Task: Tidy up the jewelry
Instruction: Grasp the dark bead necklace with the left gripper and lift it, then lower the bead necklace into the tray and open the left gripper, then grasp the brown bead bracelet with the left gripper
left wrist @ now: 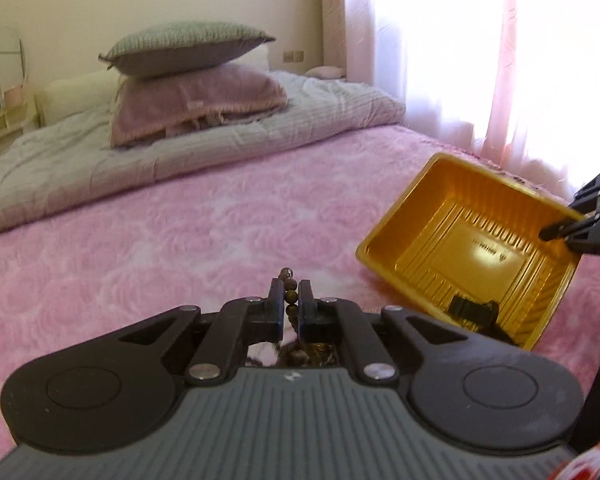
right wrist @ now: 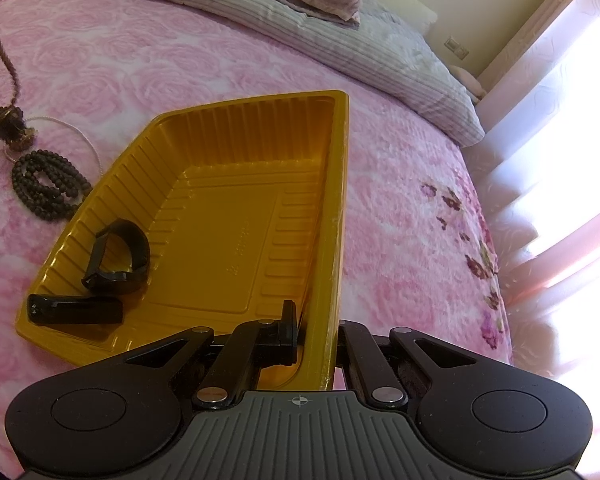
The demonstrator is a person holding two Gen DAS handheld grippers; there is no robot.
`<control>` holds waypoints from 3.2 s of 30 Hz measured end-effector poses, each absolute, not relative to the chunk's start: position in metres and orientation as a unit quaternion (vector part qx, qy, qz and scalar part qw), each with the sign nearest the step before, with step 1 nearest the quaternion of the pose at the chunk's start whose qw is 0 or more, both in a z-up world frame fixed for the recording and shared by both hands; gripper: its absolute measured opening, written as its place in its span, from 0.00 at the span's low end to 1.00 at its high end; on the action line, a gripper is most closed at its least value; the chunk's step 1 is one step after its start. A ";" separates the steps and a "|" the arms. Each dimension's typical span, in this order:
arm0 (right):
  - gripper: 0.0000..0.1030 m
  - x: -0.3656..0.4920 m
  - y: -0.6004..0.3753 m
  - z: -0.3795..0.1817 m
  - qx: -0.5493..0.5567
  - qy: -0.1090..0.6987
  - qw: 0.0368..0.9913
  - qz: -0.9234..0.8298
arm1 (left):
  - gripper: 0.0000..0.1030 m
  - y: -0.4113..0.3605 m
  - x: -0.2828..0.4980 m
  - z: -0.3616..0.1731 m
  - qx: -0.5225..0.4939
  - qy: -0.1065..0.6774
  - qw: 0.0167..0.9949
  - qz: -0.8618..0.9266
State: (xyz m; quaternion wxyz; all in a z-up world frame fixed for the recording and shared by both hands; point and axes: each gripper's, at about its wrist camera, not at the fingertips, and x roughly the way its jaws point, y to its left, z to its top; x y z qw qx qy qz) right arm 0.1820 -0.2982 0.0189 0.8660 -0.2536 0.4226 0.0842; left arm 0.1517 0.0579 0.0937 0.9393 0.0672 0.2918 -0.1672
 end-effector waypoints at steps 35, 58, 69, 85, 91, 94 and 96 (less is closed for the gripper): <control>0.04 0.182 -0.295 0.023 -0.249 0.416 0.870 0.091 | 0.05 -0.126 0.179 0.162 0.085 0.244 0.894 -0.365; 0.04 0.184 -0.301 0.019 -0.243 0.416 0.871 0.093 | 0.18 -0.145 0.203 0.114 0.095 0.306 0.878 -0.355; 0.04 0.182 -0.300 0.018 -0.245 0.416 0.871 0.093 | 0.30 -0.019 0.206 0.087 0.053 0.325 0.919 -0.218; 0.04 0.182 -0.300 0.016 -0.252 0.421 0.867 0.088 | 0.34 0.104 0.168 -0.020 0.127 0.353 0.921 -0.108; 0.04 0.183 -0.301 0.015 -0.252 0.424 0.866 0.084 | 0.31 0.074 0.160 -0.040 0.248 0.340 0.893 -0.158; 0.04 0.183 -0.301 0.015 -0.252 0.425 0.865 0.083 | 0.30 0.060 0.159 -0.049 0.313 0.328 0.874 -0.174; 0.04 0.183 -0.300 0.015 -0.252 0.426 0.865 0.083 | 0.30 0.051 0.159 -0.056 0.362 0.314 0.859 -0.181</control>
